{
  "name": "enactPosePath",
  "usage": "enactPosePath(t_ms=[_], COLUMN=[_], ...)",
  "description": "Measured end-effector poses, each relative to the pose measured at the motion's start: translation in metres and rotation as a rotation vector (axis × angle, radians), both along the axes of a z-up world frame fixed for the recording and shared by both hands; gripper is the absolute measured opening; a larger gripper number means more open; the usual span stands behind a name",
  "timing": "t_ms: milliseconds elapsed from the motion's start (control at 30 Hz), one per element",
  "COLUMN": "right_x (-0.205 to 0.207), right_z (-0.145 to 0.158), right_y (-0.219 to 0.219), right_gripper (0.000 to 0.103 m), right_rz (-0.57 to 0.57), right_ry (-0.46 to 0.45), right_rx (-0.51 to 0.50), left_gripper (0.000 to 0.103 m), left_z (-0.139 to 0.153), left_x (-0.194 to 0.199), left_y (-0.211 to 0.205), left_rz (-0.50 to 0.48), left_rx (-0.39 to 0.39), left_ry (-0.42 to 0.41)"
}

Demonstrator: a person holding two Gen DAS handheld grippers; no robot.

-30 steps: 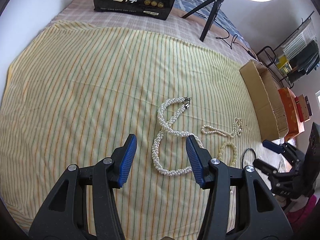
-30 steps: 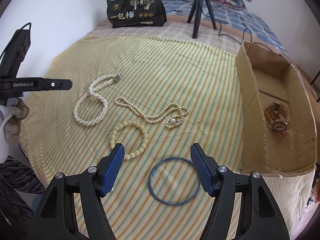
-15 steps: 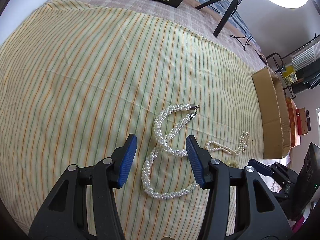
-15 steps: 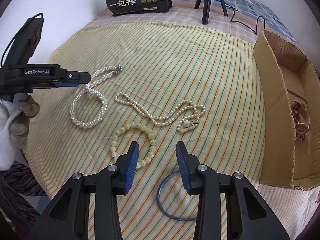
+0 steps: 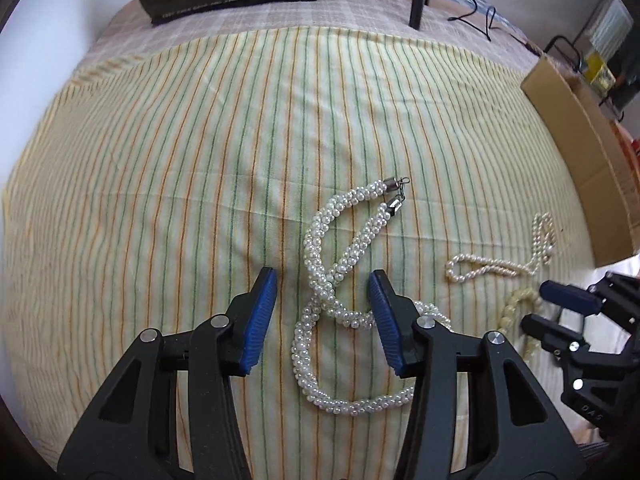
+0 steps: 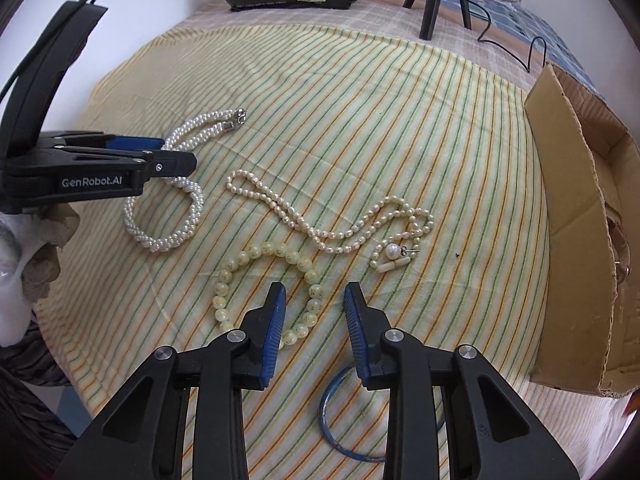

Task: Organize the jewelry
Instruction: 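Close left tool on the pearl necklace while right tool grasps the bead bracelet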

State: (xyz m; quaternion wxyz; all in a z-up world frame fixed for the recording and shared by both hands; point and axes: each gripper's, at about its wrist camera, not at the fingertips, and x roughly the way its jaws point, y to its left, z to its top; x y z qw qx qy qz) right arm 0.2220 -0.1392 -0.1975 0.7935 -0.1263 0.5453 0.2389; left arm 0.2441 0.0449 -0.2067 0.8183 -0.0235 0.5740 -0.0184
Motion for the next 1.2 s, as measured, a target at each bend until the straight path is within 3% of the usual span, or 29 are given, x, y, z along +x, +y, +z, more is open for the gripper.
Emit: enactPosePath(t_ms=[100,200,333,533,800,1200], right_x=[-0.003,-0.008,-0.014,-0.014,-0.02,-0.025], right_z=[-0.002,-0.002,-0.001,0.004,0.028,0.067], right_y=[0.005,0.01,0.017,0.012,0.015,0.014], right_gripper=[0.026,0.018,0.007,0.006,0.006,0.006], right_rz=[0.011,0.025,0.051,0.046,0.042,0.03], right_ry=[-0.021,-0.045,-0.071,-0.073,-0.124,-0.212], right_rx=[-0.032,-0.052,-0.066,-0.034,0.019,0.066], left_gripper=[0.036,0.009,0.007,0.006,0.006,0.006], left_z=[0.0,0.002,0.005,0.014,0.049,0.094], left_x=[-0.003,-0.001,0.0,-0.004,-0.012,-0.022], left_y=[-0.004,0.002,0.01,0.013,0.028,0.021], left_rz=[-0.014,-0.001,0.015,0.028,0.07,0.053], left_rx=[0.043,0.039,0.001,-0.032,-0.109,-0.188], left_ry=[-0.021,-0.028,-0.026,-0.047,-0.128,-0.228])
